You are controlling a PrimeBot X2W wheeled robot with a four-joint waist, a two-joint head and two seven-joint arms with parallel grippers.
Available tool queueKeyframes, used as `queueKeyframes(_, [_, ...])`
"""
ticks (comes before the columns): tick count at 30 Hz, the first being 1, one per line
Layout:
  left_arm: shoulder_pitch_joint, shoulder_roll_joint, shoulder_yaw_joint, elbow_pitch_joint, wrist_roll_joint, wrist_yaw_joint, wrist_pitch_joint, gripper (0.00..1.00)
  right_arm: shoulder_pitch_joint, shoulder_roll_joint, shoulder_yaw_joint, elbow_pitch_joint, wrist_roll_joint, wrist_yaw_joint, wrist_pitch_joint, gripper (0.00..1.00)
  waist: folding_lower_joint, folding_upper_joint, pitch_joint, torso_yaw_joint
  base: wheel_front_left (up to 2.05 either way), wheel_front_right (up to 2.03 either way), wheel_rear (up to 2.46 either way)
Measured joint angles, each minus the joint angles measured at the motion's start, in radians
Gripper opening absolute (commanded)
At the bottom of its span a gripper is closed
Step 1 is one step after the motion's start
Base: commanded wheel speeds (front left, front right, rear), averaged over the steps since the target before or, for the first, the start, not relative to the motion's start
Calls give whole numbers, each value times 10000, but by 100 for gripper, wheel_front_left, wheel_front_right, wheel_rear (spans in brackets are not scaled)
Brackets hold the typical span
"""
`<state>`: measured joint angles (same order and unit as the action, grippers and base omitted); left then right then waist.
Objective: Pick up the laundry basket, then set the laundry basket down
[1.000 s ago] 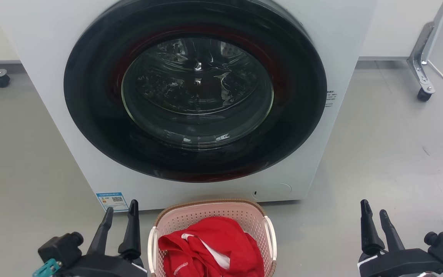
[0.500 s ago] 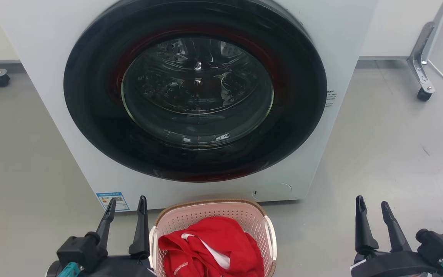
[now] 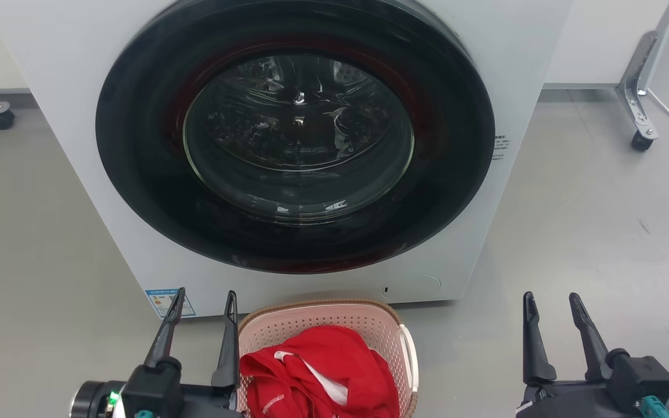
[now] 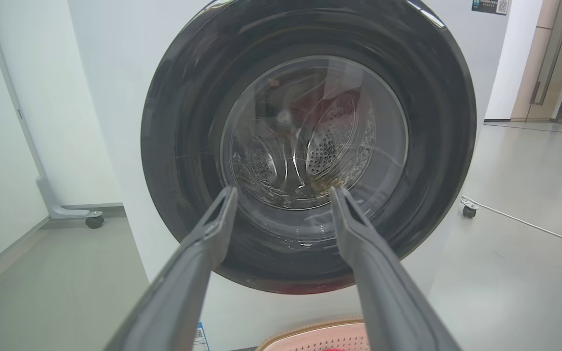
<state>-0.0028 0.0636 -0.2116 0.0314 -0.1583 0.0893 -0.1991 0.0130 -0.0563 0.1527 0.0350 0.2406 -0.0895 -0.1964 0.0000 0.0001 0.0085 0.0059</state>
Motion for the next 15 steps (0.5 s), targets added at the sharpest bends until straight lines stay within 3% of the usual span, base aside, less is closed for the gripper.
queueKeyframes(15, [124,-27,-249,-380,2301,347,-508,100,24,4,493,-648,-2466,-351,-531,100,0,0,45,18,0,0,0])
